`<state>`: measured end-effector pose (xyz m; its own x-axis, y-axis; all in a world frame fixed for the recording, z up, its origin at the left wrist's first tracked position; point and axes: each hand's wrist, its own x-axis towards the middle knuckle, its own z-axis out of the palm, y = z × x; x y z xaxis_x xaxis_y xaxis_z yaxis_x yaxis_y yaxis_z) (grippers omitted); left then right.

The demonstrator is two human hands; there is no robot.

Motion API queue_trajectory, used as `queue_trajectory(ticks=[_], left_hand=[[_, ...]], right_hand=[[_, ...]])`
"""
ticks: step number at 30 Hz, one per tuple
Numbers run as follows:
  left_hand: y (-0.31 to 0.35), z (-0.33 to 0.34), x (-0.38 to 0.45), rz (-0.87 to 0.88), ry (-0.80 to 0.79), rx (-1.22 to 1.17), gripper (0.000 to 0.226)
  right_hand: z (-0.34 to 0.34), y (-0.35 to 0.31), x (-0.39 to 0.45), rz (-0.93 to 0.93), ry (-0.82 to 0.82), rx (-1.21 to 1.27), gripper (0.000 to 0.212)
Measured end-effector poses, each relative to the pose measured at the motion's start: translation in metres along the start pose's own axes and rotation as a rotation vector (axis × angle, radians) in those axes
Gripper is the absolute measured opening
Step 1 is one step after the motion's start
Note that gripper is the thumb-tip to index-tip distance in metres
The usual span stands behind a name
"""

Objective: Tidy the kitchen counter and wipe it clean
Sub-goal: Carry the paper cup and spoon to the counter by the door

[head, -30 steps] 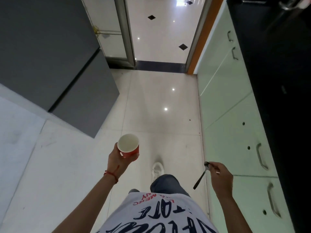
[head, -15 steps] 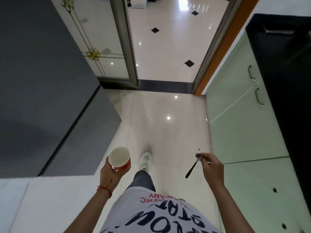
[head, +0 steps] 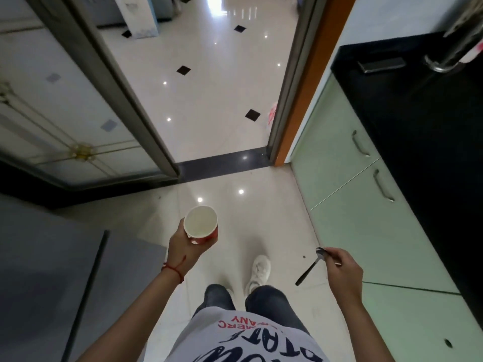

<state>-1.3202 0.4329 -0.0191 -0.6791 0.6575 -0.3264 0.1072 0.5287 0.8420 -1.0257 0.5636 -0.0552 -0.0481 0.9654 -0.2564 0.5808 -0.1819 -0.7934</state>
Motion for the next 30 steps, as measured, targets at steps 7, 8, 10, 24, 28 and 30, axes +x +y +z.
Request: queue_trajectory(ticks=[7, 8, 10, 24, 28, 30], left_hand=[[0.058, 0.062, 0.09, 0.027, -0.053, 0.037, 0.068], [0.068, 0.073, 0.1, 0.031, -0.058, 0.045, 0.065], [0.091, 0.093, 0.118, 0.038, -0.065, 0.061, 0.063], [0.26, 0.253, 0.283, 0.315, -0.456, 0.184, 0.062], [0.309, 0.305, 0.329, 0.352, -0.602, 0.224, 0.062], [0.332, 0.327, 0.352, 0.336, -0.706, 0.261, 0.069]], right_hand=[[-0.006, -0.035, 0.105, -0.007, 0.068, 0.061, 0.024], [-0.01, -0.04, 0.121, -0.004, 0.08, 0.079, 0.026], [-0.02, -0.052, 0.154, 0.0, 0.105, 0.107, 0.03], [-0.081, -0.113, 0.289, 0.101, 0.495, 0.269, 0.019], [-0.092, -0.125, 0.319, 0.159, 0.638, 0.253, 0.01], [-0.096, -0.134, 0.333, 0.167, 0.684, 0.26, 0.011]])
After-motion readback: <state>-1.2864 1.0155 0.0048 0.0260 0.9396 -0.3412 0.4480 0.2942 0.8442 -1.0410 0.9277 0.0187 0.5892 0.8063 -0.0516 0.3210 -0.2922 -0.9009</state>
